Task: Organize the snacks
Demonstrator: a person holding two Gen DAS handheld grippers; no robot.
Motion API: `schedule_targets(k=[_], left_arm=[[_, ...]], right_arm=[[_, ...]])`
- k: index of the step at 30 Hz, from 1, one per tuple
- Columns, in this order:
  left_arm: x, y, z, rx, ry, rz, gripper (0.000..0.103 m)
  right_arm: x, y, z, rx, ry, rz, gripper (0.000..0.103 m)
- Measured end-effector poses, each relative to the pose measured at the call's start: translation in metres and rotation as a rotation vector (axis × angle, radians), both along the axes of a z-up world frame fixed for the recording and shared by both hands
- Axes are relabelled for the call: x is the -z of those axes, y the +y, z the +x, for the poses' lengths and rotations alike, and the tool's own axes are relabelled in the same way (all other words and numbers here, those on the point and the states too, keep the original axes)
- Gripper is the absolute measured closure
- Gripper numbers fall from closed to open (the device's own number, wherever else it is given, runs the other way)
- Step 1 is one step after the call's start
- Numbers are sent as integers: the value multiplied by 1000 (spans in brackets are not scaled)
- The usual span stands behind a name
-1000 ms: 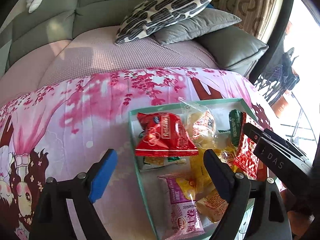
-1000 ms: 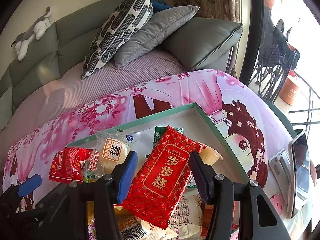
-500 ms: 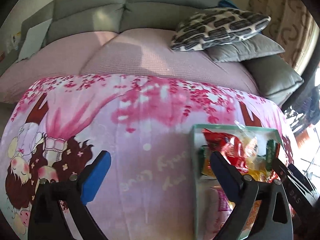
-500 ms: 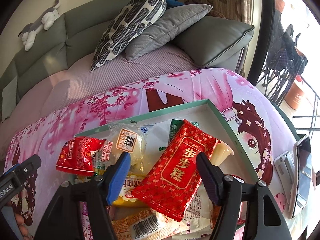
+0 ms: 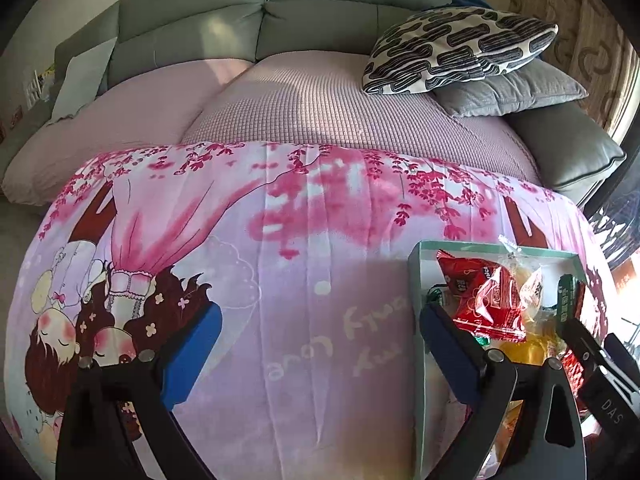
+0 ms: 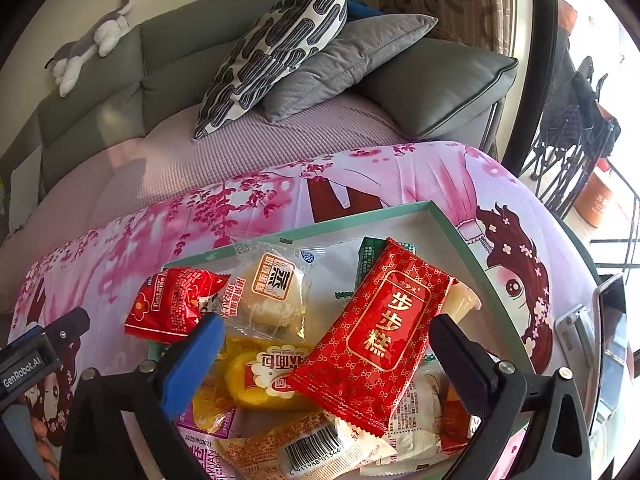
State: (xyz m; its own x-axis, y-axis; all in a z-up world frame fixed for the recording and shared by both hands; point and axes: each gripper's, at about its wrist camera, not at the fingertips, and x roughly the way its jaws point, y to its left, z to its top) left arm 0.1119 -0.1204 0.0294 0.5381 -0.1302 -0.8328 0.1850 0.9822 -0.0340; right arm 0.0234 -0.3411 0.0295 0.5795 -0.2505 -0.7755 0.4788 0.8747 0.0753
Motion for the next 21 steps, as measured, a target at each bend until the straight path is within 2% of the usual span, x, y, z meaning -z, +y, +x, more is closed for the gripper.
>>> schedule_targets(k=[6,10,12,21], left_arm=[[-4,-2,-6,-20,-40,80,4],[-7,2,-10,-89,-50,133,4],[-7,2,-12,-87,-58,159,4],[-5,10,-18,-92,-27,194,4]], right_arm=[[0,-2,-2,12,5,26,0],[0,3,-2,4,15,14,0],[-1,5,-3,-2,18,9,0],[-3,20,-4,-39,29,-12,0]])
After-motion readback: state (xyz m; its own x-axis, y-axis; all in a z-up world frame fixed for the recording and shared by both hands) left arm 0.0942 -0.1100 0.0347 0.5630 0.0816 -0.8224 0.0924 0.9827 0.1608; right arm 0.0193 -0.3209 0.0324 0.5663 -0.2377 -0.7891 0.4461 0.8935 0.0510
